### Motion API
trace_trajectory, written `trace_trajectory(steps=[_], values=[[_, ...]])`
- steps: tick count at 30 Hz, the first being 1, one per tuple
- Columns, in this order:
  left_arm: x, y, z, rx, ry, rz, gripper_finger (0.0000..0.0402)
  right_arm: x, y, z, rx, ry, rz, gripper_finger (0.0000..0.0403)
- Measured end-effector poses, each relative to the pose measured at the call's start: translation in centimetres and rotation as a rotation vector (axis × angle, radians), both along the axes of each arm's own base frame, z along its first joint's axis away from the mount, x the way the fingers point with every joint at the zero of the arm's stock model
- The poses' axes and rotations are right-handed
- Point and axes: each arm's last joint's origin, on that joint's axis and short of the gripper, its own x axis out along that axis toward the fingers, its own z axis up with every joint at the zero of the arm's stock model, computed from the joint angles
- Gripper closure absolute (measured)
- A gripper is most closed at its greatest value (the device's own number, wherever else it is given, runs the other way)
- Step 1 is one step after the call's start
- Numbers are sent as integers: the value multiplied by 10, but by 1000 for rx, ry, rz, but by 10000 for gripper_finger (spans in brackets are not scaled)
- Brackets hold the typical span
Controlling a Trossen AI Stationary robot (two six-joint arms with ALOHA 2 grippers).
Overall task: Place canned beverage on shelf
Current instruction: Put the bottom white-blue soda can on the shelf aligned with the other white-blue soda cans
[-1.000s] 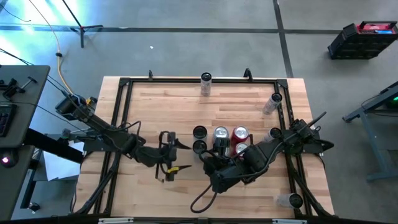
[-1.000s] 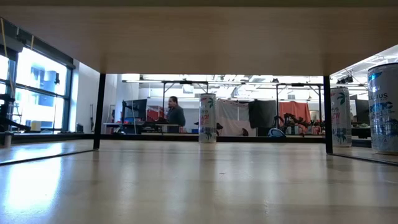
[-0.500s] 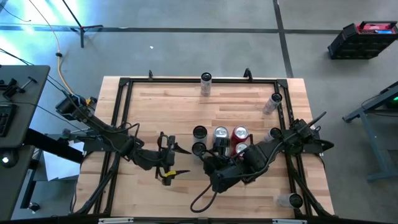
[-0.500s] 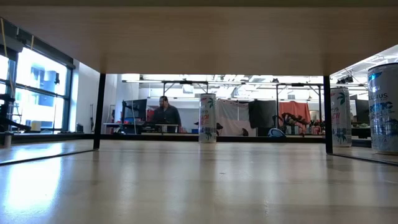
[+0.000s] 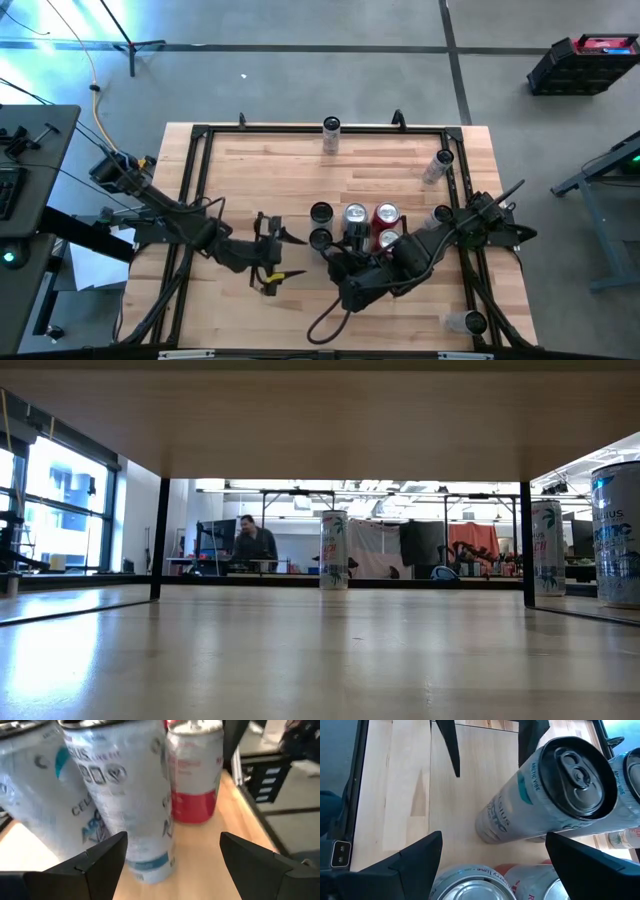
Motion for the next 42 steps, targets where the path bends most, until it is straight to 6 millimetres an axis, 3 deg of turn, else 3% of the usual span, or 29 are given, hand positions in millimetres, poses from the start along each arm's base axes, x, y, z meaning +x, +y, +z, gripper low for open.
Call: trace_trajectory(steps=[10,28,34,42], values=[[-7,-9,1,23,-13,19,94,0,0,0,-1,1,2,61],[1,1,3,14,-31,13,94,0,-1,0,-28,-10,-7,61],[-11,-6,14,1,-67,-24,94,-1,1,0,-32,-6,-1,61],[-9,-15,8,-14,-57,-72,94,-1,1,0,-25,-8,-9,61]])
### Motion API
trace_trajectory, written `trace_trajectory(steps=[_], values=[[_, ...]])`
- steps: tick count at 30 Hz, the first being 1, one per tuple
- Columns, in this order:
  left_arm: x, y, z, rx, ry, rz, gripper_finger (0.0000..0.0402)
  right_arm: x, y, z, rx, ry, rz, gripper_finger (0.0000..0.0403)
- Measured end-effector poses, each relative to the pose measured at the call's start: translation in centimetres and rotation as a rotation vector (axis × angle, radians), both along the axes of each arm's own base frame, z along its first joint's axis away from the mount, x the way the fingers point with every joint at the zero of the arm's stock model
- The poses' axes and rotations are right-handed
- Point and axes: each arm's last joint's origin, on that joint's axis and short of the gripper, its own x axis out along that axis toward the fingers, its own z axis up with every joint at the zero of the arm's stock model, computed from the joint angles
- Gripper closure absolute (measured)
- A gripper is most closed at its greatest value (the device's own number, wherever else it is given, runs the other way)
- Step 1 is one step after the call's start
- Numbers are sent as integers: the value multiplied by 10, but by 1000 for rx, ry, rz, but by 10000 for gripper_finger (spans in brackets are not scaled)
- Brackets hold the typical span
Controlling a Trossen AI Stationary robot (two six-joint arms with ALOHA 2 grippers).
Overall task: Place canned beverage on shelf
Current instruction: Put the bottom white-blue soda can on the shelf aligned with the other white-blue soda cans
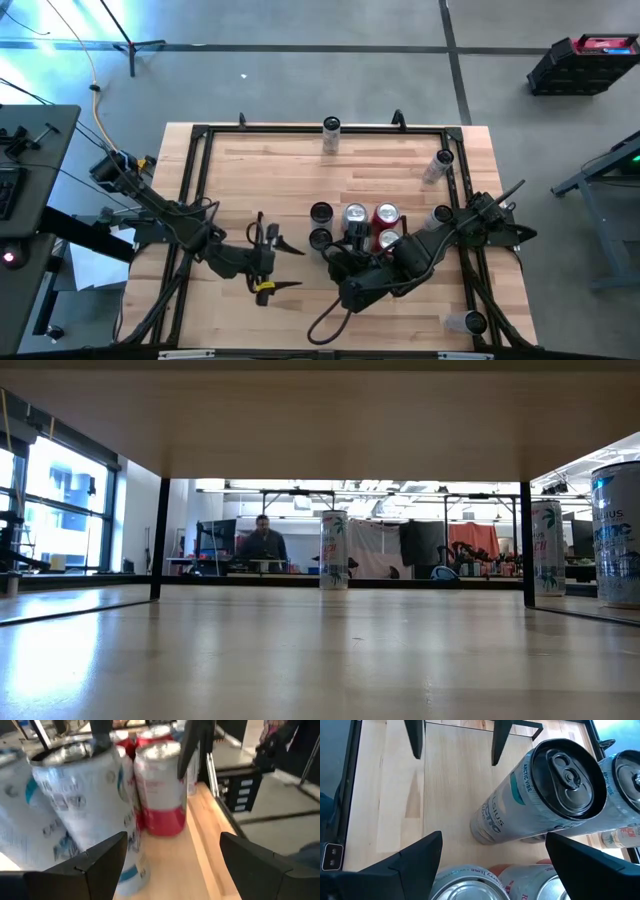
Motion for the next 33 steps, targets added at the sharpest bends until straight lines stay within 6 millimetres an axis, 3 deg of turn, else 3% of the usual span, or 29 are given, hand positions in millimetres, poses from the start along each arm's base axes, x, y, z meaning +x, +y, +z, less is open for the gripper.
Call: trace_trajectory(steps=[10,33], values=[[7,8,0,-2,-13,36,94,0,0,0,6,-2,-6,61],[4,6,0,28,-3,29,94,-3,0,4,-4,-6,3,61]])
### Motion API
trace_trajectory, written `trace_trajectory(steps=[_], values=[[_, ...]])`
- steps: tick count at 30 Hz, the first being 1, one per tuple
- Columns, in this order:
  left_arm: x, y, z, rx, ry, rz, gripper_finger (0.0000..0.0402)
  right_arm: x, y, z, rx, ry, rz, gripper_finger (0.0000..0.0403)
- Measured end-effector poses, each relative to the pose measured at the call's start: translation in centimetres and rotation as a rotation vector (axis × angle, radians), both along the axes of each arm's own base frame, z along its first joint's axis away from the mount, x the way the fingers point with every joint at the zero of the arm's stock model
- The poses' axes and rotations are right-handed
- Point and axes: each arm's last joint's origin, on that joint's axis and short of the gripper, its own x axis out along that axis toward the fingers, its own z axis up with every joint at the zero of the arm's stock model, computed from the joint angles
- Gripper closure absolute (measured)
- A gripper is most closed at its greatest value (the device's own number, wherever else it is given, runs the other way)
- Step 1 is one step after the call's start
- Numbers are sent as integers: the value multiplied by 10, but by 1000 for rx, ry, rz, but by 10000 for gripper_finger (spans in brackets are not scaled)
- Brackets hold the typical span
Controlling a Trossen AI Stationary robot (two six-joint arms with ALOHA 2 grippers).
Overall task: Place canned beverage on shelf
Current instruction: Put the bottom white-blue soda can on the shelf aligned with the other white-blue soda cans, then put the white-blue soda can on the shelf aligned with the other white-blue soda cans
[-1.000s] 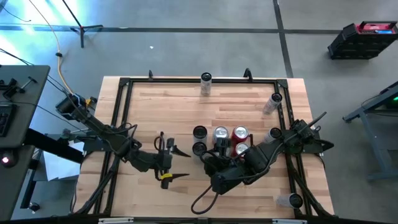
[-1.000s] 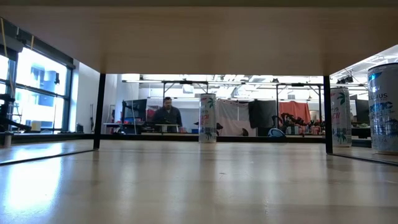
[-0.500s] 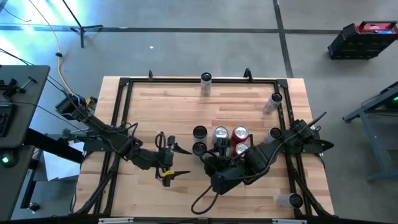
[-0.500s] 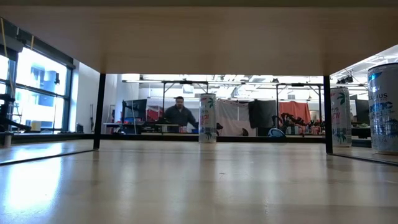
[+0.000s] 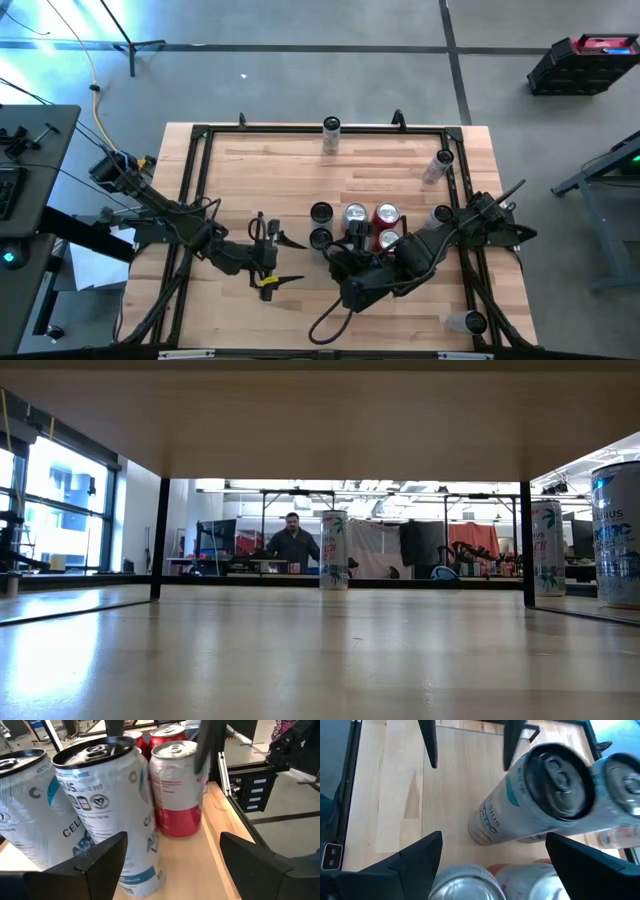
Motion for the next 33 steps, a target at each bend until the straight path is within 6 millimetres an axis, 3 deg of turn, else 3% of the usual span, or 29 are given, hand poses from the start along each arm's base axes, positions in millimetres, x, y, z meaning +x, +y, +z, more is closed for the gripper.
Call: trace_trajectory(steps=[9,14,17,27,33], values=[[-15,-12,-6,-23,61,15,94,-29,-12,42,-88,-112,-69,61],[-19,-18,-6,-9,52,17,94,-45,-31,61,-161,-159,-140,61],[-21,-20,-6,-4,53,8,94,-57,-48,69,-194,-182,-234,61],[-20,-20,-5,-7,50,10,94,-96,-116,114,-20,-355,-483,61],[-20,-20,-5,-9,51,5,94,-111,-153,127,11,-404,-608,61]])
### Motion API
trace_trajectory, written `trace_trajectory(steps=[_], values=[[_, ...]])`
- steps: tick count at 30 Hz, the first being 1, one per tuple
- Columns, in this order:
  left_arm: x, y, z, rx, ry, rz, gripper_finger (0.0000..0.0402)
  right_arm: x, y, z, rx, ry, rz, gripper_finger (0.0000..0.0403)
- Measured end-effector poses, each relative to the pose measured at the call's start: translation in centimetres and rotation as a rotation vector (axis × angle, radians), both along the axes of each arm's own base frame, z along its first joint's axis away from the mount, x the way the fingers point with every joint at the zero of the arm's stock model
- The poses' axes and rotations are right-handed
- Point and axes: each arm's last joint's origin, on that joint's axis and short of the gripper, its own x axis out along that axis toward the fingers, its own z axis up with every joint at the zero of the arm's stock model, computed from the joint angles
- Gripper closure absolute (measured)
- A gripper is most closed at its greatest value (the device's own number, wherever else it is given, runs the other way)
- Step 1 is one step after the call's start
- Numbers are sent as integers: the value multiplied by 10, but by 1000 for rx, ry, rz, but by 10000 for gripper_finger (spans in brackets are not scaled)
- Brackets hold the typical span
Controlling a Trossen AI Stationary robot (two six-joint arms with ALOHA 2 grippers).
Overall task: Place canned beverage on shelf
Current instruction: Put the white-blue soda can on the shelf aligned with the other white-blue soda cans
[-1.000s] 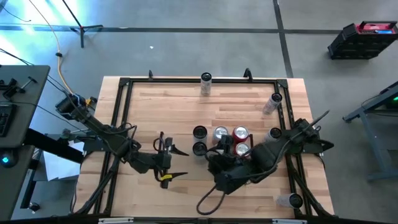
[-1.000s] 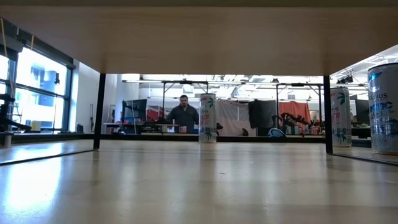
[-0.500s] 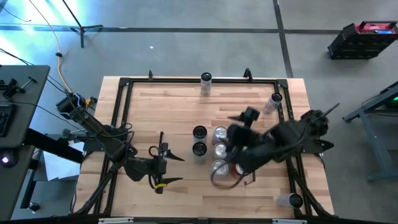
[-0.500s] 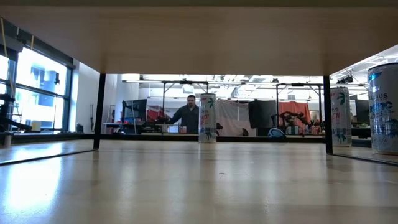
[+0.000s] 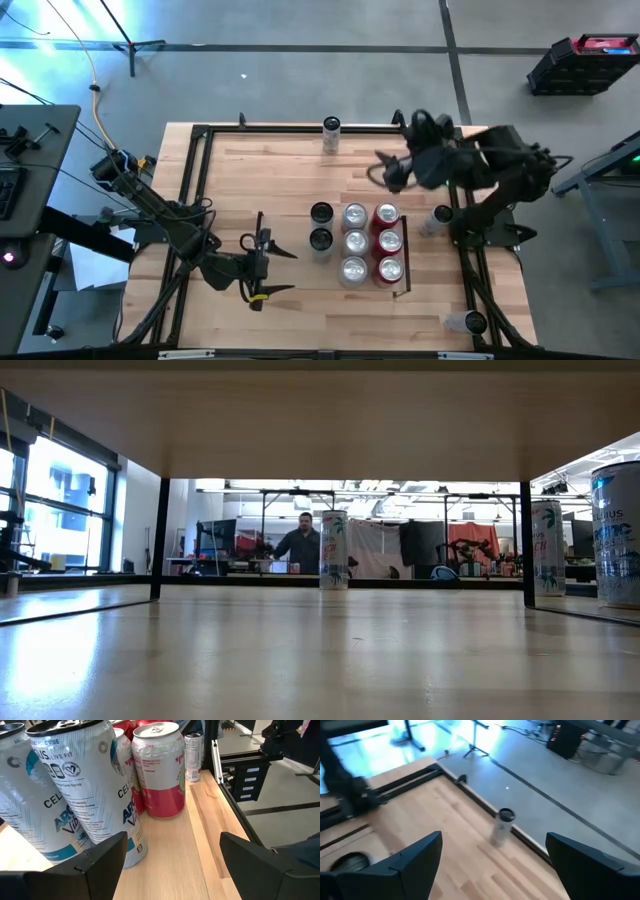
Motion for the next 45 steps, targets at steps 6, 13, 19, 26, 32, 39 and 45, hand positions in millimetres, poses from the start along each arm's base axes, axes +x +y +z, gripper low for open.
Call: trace_trajectory(steps=[6,13,19,26,32,39,45], values=[[0,0,0,1,1,-2,94,-2,-35,3,0,15,-111,61],[0,0,0,0,1,-2,94,-1,-82,-5,116,62,-206,61],[0,0,0,1,1,-2,94,-9,-116,-39,215,198,-308,61],[0,0,-1,19,7,-7,94,-53,-120,-78,343,309,-345,61],[0,0,-1,22,7,-8,94,-102,-91,-99,523,246,-275,61],[0,0,0,18,-1,-4,94,-125,-55,-143,692,291,-191,61],[0,0,0,19,-1,-3,94,-115,-34,-175,757,400,-186,61]])
